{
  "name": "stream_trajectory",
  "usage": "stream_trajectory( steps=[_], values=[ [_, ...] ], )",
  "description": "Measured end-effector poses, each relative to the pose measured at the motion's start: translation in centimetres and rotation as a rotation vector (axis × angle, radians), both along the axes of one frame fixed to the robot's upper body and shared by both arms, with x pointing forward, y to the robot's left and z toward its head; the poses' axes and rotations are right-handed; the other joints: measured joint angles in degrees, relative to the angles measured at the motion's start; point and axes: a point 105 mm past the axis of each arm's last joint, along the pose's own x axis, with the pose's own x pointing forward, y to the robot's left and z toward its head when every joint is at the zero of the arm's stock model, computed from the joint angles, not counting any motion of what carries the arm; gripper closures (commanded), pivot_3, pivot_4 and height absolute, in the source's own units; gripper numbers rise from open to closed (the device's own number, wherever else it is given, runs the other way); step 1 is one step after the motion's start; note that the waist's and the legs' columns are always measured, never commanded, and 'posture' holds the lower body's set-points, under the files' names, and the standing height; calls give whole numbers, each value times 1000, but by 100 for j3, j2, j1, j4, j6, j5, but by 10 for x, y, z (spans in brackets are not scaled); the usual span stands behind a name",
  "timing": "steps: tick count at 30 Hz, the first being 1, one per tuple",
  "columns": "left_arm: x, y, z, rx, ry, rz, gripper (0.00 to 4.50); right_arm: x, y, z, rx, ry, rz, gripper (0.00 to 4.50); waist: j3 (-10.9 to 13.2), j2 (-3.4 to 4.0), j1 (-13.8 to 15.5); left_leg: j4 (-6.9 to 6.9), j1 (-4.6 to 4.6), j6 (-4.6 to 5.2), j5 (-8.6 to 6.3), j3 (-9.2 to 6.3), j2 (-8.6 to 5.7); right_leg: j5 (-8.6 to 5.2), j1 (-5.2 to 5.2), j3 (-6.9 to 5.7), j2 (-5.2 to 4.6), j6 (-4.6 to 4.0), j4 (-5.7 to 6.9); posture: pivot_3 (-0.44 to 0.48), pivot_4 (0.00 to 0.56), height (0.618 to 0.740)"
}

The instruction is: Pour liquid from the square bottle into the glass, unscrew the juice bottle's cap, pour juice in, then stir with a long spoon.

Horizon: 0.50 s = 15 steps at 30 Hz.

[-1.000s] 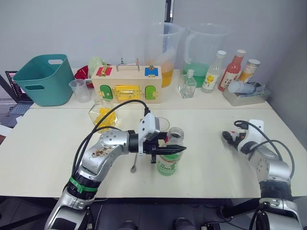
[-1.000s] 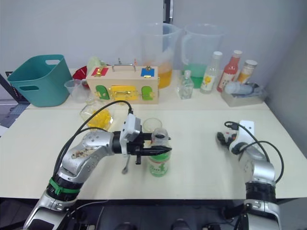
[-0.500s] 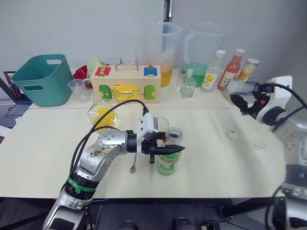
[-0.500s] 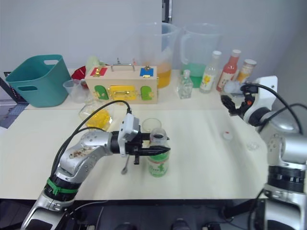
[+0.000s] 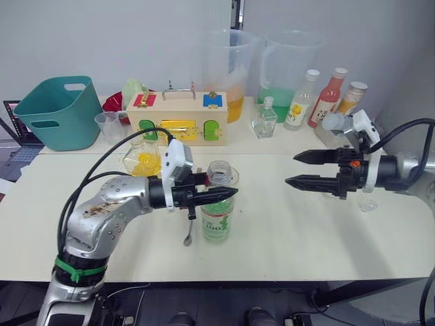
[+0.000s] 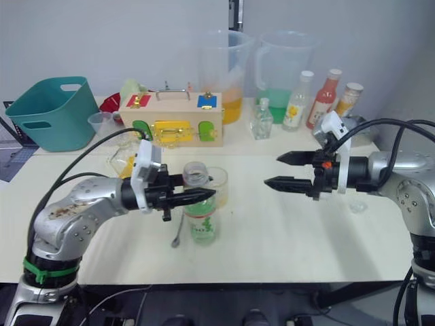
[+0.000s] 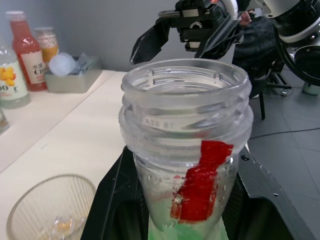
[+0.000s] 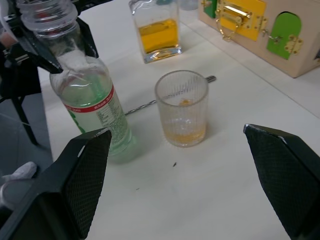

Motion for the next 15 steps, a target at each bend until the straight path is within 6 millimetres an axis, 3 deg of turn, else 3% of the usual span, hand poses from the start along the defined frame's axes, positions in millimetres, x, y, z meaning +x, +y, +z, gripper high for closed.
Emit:
stream_trajectory(
  steps=[6,11,15],
  values=[
    [-1,40,13,19,-26,146,3207,-2,0,-9,-17,58,28,21,2,-1,-8,0,-3,0,0,3,0,0,-8,1,-1,0,4,0,150,731],
    [12,63,18,10,-72,263,3207,-1,0,-15,-32,64,45,21,6,-9,35,0,-8,-1,1,3,0,0,-10,0,-1,-1,3,0,150,731],
    [31,71,44,-17,-197,337,3207,2,5,-22,-37,72,45,21,16,-26,65,0,-20,-3,1,3,-1,1,-23,-2,-1,-2,3,0,150,731]
  ],
)
